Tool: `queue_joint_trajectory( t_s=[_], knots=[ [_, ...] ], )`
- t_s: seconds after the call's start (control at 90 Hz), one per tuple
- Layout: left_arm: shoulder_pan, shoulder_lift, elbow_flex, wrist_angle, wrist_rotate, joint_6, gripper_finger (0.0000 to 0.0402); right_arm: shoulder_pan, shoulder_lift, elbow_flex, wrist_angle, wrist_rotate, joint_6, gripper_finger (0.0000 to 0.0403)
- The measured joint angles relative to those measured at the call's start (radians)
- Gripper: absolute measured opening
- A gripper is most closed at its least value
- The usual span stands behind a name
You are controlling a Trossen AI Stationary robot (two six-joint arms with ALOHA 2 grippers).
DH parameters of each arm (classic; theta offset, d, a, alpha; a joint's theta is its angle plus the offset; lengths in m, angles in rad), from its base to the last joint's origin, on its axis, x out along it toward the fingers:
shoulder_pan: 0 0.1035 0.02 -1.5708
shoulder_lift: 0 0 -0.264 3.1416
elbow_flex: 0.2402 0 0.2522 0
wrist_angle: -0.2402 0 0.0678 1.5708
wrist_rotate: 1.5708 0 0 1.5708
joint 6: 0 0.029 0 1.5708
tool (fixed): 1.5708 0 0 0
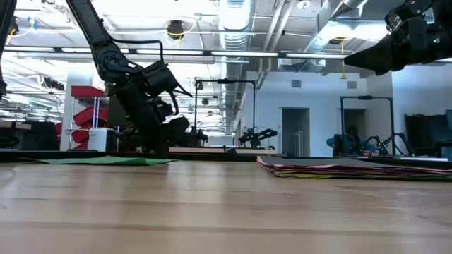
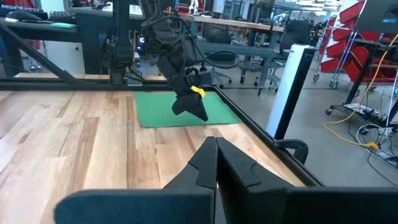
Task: Organize paper
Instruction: Move the black paper to the bottom left of the table
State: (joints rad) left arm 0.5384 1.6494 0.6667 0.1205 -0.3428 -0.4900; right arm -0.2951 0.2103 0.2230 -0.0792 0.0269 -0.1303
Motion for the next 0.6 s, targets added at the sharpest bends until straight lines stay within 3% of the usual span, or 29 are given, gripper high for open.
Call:
queue_joint_trajectory(
  t_s=[0.6],
  knots=[
    [-0.153, -0.002, 0.100, 0.005, 0.007, 0.074, 0.0000, 0.000, 0.000, 0.000, 0.000, 0.000, 0.000, 0.0000]
  ],
)
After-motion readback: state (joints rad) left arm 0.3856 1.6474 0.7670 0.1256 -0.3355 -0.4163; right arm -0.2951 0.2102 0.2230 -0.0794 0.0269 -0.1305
